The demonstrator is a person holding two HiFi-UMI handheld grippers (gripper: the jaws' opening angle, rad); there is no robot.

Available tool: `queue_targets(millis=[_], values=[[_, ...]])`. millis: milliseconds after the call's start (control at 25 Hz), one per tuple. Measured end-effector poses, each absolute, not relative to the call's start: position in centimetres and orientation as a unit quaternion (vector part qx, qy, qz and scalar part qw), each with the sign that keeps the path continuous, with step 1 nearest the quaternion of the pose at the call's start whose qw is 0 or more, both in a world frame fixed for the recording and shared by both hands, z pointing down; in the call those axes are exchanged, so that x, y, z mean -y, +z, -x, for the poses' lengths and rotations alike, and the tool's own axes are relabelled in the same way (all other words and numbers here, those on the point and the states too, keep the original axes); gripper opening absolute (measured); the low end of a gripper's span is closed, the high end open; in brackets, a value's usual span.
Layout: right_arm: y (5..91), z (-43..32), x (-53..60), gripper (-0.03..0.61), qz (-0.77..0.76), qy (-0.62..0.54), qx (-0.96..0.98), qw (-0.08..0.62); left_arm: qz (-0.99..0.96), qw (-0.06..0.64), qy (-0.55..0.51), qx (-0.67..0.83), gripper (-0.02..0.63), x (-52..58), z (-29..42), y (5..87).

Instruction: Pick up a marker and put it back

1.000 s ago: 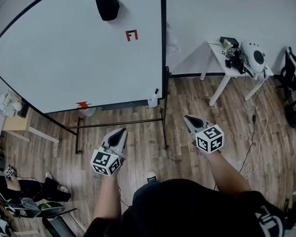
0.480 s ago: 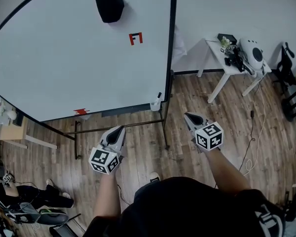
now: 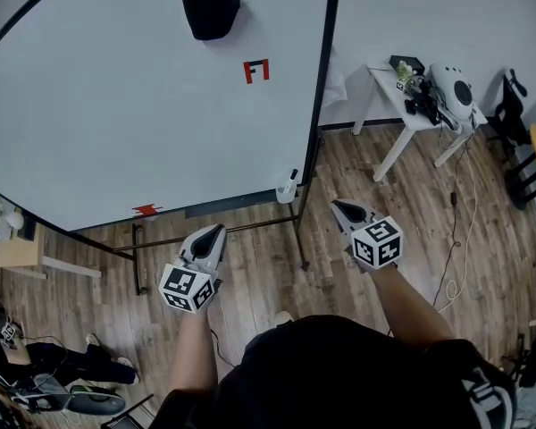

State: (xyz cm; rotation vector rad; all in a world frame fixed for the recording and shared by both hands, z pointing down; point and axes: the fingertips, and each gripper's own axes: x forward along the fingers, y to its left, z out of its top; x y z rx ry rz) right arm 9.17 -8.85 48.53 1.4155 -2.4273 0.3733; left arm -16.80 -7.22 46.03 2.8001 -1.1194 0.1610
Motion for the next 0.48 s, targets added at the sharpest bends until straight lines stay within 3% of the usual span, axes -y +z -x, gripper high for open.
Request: queue_targets(millis=[480], values=[[47.9,-8.2,9.4,-0.003,-0.52,0.131,0.83,0.152,-0.938,0.058,0.063,0.335,0.017,8.9,18.3,46.2]])
